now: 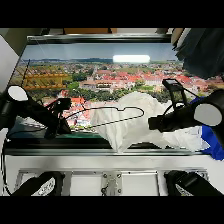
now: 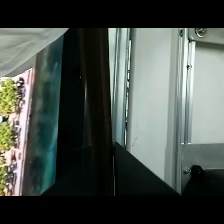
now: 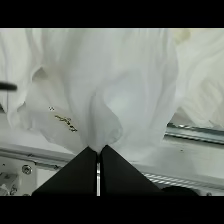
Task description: Fold the clothes and pants, and hang the long-sleeved shirts on hangers.
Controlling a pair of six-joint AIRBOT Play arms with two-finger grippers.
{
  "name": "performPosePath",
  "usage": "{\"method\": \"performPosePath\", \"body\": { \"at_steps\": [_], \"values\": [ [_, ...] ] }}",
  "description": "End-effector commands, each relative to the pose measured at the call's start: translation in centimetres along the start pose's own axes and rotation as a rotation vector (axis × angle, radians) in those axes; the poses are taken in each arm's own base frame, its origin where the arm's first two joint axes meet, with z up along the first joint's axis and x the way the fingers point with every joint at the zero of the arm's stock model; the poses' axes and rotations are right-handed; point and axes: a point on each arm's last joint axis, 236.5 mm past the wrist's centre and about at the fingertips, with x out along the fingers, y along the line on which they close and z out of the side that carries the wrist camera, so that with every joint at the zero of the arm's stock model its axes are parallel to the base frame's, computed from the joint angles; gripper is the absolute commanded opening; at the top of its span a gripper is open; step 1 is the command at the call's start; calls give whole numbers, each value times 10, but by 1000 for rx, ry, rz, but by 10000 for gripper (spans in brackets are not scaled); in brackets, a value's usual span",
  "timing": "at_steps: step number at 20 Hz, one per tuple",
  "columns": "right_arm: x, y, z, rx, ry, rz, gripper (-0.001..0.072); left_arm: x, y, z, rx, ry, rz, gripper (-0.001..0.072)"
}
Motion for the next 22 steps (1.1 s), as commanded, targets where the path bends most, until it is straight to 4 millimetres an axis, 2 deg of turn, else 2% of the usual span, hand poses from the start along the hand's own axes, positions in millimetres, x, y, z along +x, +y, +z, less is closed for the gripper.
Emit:
{"method": "performPosePath", "body": {
  "at_steps": [1, 7, 10, 13, 16, 18, 22],
  "values": [
    [-17, -7, 17, 45, -58, 9, 9, 21, -11, 0, 27, 5, -50, 9],
    [-34, -2, 27, 45, -108, 36, 10, 43, -5, 14, 90, 32, -70, 9],
    [-37, -1, 27, 44, -109, 39, 9, 55, 9, 20, 69, 39, -64, 9],
    [-36, -2, 24, 36, -96, 34, 9, 51, 24, 30, 53, 38, -48, 9],
    [-36, -6, 16, 25, -64, 18, 9, 38, 34, 41, 70, 29, -23, 9],
    [-36, -7, 16, 27, -63, 14, 9, 32, 29, 44, 84, 36, -37, 9],
    [-36, -10, 17, 29, -68, 0, 9, 25, 18, 36, 78, 57, -80, 8]
  ]
}}
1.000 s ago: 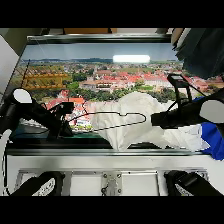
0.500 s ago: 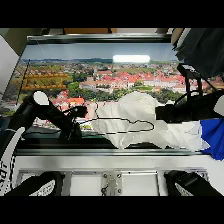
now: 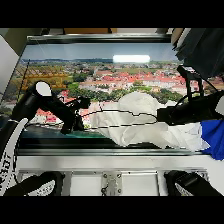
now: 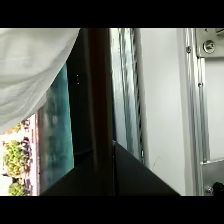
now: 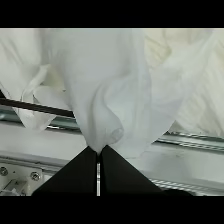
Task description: Fold the clothes and pants, and hang the long-sleeved shirts on hangers.
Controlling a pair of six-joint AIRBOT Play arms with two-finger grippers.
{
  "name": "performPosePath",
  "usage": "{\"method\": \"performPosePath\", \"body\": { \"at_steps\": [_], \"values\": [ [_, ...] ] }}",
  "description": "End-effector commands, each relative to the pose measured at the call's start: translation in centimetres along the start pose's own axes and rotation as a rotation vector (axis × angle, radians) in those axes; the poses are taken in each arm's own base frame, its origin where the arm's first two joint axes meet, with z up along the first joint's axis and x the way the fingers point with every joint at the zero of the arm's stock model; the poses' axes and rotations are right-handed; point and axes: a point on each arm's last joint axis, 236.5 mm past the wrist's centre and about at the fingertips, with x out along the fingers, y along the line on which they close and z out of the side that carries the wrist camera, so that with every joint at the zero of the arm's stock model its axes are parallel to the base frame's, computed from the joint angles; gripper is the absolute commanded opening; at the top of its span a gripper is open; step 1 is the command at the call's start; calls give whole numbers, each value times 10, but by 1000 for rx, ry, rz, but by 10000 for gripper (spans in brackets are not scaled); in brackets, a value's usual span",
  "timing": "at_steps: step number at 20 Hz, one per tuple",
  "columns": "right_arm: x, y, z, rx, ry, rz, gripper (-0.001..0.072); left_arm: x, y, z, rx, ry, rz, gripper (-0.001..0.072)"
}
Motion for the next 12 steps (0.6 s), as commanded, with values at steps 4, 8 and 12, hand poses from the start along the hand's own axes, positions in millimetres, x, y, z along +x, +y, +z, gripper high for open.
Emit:
{"method": "performPosePath", "body": {
  "at_steps": [4, 8, 12],
  "values": [
    [0, -4, 1, 3, -2, -15, 9, -22, -1, -8, -19, 2, 61, 8],
    [0, -3, 1, 2, -3, -14, 9, -19, 4, -14, -43, 3, 49, 8],
    [0, -2, 3, 2, -12, -10, 10, 0, 14, -4, -5, 20, 43, 9]
  ]
}}
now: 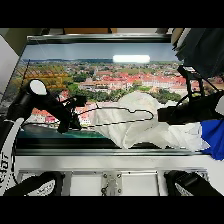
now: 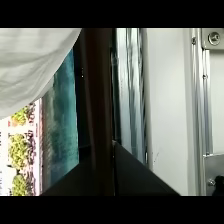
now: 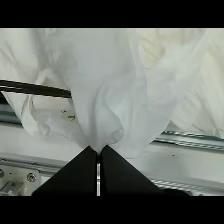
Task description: Fold the clothes and pants, and hang the long-sleeved shirts on hangers.
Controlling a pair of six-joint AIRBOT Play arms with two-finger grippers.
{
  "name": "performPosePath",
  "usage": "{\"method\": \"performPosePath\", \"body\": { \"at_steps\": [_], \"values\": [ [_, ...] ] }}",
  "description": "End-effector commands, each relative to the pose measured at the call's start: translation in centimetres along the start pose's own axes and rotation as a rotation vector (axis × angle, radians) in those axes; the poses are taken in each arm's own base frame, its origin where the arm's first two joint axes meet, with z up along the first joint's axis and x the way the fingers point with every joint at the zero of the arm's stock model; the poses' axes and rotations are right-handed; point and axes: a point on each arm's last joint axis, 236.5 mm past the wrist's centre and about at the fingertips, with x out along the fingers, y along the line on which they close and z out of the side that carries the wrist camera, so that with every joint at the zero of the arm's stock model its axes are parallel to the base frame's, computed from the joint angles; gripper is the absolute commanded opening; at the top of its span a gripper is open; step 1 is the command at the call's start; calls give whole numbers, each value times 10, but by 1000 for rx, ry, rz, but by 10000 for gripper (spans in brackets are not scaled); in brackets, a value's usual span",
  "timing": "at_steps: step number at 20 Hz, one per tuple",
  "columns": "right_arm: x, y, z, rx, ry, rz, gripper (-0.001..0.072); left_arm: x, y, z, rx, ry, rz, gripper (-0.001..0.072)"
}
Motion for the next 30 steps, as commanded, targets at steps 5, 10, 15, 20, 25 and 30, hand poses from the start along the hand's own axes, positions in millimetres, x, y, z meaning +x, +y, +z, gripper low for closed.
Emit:
{"method": "performPosePath", "body": {
  "at_steps": [5, 10, 15, 20, 25, 30],
  "values": [
    [0, 1, 2, 0, -6, 3, 10, 27, 22, 17, 49, 13, 34, 8],
    [0, 8, 17, -21, -71, 32, 9, 28, 30, 23, 58, -2, 70, 9],
    [2, 22, 30, -87, -102, 72, 9, 37, 25, 36, 147, 10, 66, 9],
    [3, 49, 32, -120, -92, 176, 9, 42, 30, 45, 173, 7, 93, 9],
    [-1, 95, 37, -165, -133, 314, 9, 42, 29, 44, 155, 7, 90, 9],
    [7, 141, 35, -219, -154, 392, 9, 42, 29, 45, 142, 7, 90, 9]
  ]
}}
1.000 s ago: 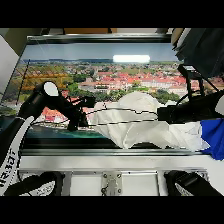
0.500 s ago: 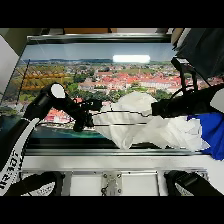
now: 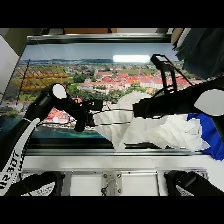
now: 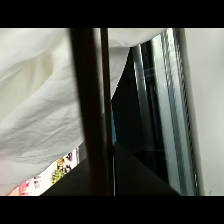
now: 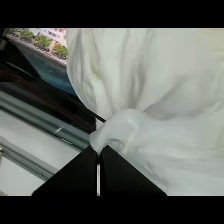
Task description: Fold the clothes and pants, and hang the long-sleeved shirts on hangers.
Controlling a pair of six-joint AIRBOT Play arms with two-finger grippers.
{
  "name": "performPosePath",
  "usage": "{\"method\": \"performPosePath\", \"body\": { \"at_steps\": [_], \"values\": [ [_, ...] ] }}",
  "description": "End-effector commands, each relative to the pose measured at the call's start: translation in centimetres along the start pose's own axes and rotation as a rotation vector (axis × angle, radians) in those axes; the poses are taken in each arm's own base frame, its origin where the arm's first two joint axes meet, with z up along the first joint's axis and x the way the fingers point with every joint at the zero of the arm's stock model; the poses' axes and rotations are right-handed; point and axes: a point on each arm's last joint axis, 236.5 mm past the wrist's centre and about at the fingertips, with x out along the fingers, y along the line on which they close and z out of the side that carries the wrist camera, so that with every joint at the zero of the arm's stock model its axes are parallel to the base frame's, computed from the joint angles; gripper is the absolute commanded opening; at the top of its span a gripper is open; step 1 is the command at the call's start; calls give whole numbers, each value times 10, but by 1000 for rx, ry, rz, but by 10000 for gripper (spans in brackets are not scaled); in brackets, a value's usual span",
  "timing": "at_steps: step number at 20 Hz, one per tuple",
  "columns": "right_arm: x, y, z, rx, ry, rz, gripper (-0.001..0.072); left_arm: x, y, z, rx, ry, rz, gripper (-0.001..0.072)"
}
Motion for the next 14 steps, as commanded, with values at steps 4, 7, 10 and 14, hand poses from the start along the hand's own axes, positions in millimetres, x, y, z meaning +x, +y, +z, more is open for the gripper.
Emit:
{"method": "performPosePath", "body": {
  "at_steps": [4, 7, 10, 14],
  "values": [
    [30, 57, 12, -48, -56, 117, 8, 0, 0, 0, -18, 0, 0, 9],
    [36, 72, 21, -56, -98, 152, 8, 0, -3, 0, -19, 3, -15, 9],
    [39, 75, 26, -55, -116, 161, 8, 0, -6, -1, -19, 4, -25, 9],
    [41, 75, 26, -55, -113, 159, 10, 0, -6, -1, -19, 4, -25, 9]
  ]
}}
